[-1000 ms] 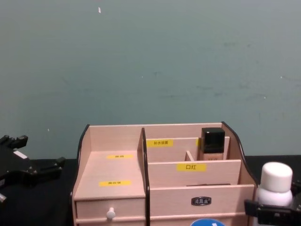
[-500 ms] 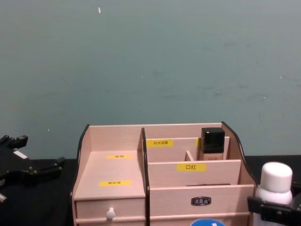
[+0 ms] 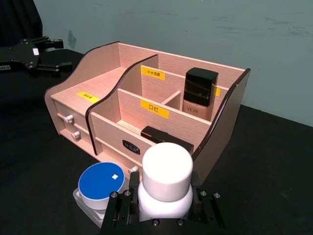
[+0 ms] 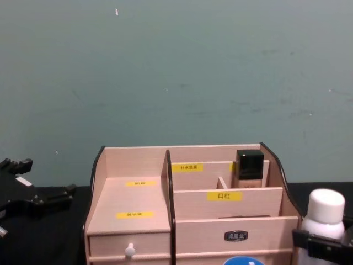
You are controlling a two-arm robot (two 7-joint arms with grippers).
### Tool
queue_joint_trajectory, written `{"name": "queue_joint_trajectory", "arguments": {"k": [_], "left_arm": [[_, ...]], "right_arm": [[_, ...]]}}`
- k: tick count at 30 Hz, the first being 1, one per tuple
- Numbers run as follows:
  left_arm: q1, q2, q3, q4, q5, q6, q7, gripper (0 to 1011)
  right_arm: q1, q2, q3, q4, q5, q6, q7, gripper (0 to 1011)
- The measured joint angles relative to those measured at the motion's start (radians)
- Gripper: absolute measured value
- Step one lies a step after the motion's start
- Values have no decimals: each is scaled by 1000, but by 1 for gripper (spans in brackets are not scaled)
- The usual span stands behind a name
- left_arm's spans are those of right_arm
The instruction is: Pick up the facial cleanser and watermelon frost from the table and place them into the tiered storage box.
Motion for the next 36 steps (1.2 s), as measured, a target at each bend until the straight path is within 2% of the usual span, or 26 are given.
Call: {"name": "queue_joint_trajectory", "arguments": {"k": [18,30,36], "left_arm": [[0,0,0,0,0,0,0,1009],[0,0,0,0,0,0,0,1010],[0,0,0,0,0,0,0,1010]], "right_arm": [[-5,0,7,-9,5,0,-2,601],[-6,17,21,-106,2,8,-3,601],[28,15,7,-145,6,23,13,601]]}}
